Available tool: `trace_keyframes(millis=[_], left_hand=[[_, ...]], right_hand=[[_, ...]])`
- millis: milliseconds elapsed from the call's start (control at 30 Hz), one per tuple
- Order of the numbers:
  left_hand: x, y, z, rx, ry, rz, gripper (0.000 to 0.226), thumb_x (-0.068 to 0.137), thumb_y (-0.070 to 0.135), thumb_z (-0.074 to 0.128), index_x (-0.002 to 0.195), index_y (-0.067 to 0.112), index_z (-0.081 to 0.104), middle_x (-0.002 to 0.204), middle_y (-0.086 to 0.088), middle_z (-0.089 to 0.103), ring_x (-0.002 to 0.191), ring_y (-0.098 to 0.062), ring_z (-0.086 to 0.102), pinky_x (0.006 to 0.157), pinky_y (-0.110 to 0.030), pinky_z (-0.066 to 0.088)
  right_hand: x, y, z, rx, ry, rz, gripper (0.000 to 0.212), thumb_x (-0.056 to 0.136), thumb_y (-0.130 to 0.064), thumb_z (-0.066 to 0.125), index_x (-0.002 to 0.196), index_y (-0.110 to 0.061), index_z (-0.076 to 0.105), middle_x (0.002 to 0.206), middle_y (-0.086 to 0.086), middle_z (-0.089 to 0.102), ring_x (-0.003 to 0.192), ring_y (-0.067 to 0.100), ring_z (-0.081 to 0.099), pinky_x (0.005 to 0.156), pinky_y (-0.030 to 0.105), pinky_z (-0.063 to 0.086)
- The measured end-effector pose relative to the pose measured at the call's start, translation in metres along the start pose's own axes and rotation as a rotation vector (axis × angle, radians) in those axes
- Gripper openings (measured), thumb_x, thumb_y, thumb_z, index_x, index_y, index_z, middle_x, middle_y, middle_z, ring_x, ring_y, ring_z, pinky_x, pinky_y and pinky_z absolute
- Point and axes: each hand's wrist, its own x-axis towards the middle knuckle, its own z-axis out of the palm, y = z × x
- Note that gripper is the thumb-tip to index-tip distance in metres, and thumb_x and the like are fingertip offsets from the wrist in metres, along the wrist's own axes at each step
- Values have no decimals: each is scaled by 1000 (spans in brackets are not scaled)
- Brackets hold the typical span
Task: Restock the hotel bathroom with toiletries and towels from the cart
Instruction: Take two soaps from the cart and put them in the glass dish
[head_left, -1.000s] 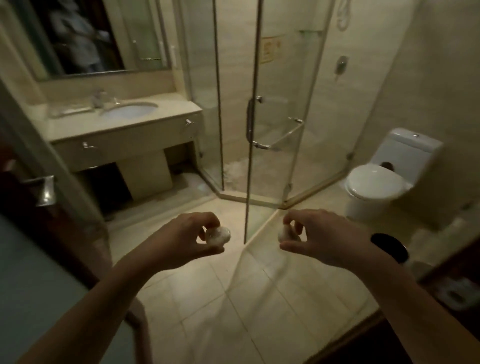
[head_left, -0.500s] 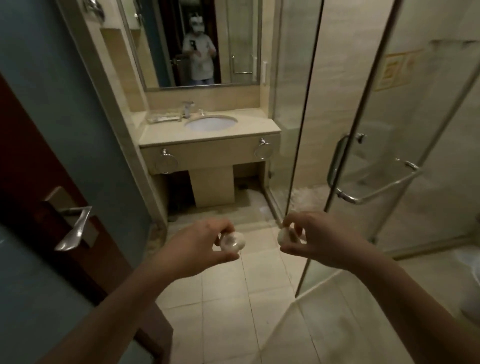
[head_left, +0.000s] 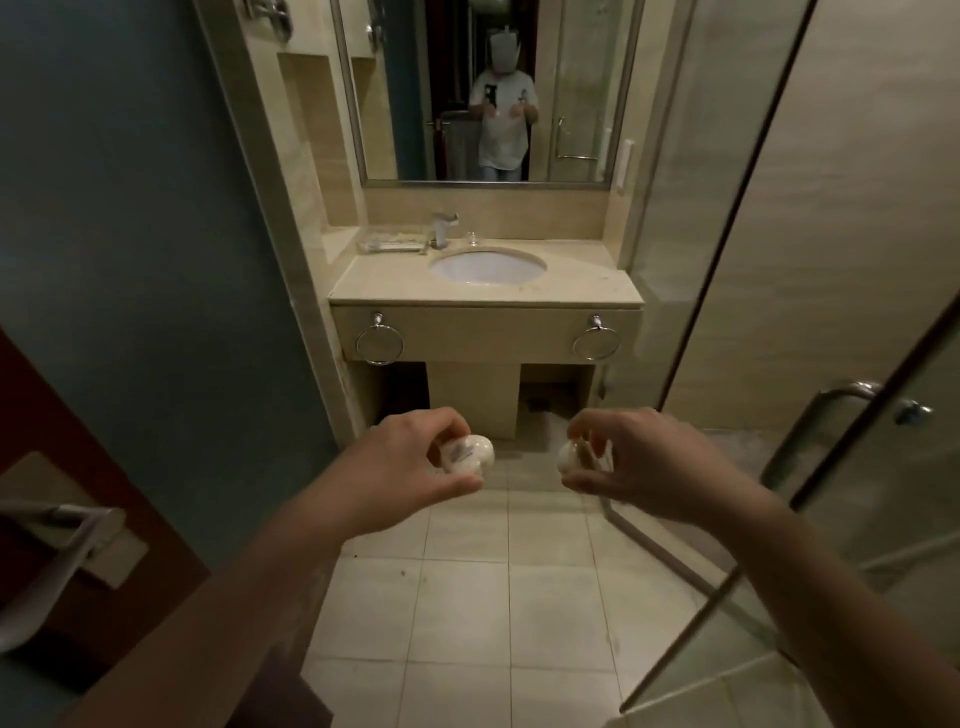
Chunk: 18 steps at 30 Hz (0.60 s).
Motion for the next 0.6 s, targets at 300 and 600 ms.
trace_keyframes(millis=[300,600], left_hand=[[141,-60,-57,72,-6,44,37,75,48,68,104,30,55,98,15,59,86,-4,58,79,-36,53],[268,-136,-98,30,4,73,40,74,51,66,106,31,54,102,16,58,91,-4,57,81,-38,53]], right_hand=[[156,25,-16,-82,41,47,41,77,-59,59,109,-33,54,101,-10,63,87,15,61,75,36,54],[296,52,-35,-163,63,71,40,77,-61,58,108,-36,52,105,-12,62,93,17,60,67,29,43]])
